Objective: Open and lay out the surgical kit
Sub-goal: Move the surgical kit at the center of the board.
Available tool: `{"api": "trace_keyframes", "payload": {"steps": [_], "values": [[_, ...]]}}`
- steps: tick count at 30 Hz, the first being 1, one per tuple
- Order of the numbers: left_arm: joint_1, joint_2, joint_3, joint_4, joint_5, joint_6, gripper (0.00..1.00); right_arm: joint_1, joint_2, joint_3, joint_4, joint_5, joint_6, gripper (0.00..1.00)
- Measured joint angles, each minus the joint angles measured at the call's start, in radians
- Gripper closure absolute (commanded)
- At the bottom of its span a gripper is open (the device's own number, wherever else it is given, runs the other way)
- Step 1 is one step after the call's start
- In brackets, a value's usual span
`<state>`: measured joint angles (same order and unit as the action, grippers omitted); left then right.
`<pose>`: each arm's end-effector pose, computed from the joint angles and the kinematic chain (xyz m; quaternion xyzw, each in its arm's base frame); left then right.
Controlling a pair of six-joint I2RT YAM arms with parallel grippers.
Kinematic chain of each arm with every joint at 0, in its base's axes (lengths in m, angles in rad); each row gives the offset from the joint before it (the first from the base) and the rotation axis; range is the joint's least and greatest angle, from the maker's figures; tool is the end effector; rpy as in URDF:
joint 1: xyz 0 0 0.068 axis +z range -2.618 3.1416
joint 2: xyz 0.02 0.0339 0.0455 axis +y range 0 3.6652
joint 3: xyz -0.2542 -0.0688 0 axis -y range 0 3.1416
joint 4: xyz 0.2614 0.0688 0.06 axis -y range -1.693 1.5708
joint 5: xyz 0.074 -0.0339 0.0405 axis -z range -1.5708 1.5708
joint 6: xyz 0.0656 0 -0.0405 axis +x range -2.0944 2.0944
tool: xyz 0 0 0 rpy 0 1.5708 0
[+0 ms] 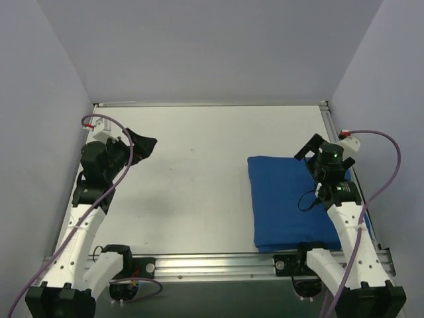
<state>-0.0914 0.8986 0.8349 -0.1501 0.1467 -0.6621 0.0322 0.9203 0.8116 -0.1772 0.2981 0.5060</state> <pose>0.2602 -0.0335 0.3262 -0.1744 0.7580 -0.2833 0.5610 0.2641 -0.0108 0.3085 0.2723 0.7488 0.0429 0.6028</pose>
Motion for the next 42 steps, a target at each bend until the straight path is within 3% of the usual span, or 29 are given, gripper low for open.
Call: {"api": "trace_keyframes", "payload": {"steps": [3, 6, 9, 12, 15, 16, 19, 24, 28, 41, 42], "values": [[-0.008, 0.052, 0.000, 0.073, 0.208, -0.034, 0.06, -0.001, -0.127, -0.002, -0.093, -0.068, 0.080, 0.00], [-0.054, 0.176, 0.054, 0.069, 0.303, -0.029, 0.06, -0.005, -0.215, -0.013, -0.152, -0.098, 0.156, 0.00], [-0.149, 0.272, 0.093, 0.035, 0.301, -0.003, 0.04, -0.021, -0.186, -0.001, -0.219, -0.081, 0.203, 0.00], [-0.257, 0.330, 0.132, -0.005, 0.292, 0.014, 0.00, -0.074, -0.045, 0.031, -0.287, -0.065, 0.224, 0.00], [-0.352, 0.444, 0.224, -0.022, 0.293, 0.023, 0.00, -0.137, 0.094, 0.050, -0.323, -0.032, 0.223, 0.00], [-0.378, 0.488, 0.250, -0.018, 0.293, 0.021, 0.05, -0.161, 0.118, 0.058, -0.338, -0.022, 0.219, 0.00], [-0.434, 0.620, 0.286, 0.026, 0.336, -0.002, 0.03, -0.269, 0.164, 0.104, -0.356, -0.010, 0.187, 0.00], [-0.498, 0.908, 0.412, 0.011, 0.394, -0.016, 0.06, -0.443, 0.215, 0.177, -0.338, -0.088, 0.112, 0.01], [-0.537, 1.081, 0.535, -0.003, 0.415, -0.018, 0.06, -0.458, 0.214, 0.180, -0.333, -0.186, 0.079, 0.02], [-0.568, 1.310, 0.758, 0.097, 0.447, -0.177, 0.00, -0.458, 0.175, 0.177, -0.326, -0.306, 0.016, 0.02], [-0.571, 1.331, 0.789, 0.100, 0.447, -0.193, 0.04, -0.458, 0.173, 0.177, -0.325, -0.311, 0.015, 0.02]]}}
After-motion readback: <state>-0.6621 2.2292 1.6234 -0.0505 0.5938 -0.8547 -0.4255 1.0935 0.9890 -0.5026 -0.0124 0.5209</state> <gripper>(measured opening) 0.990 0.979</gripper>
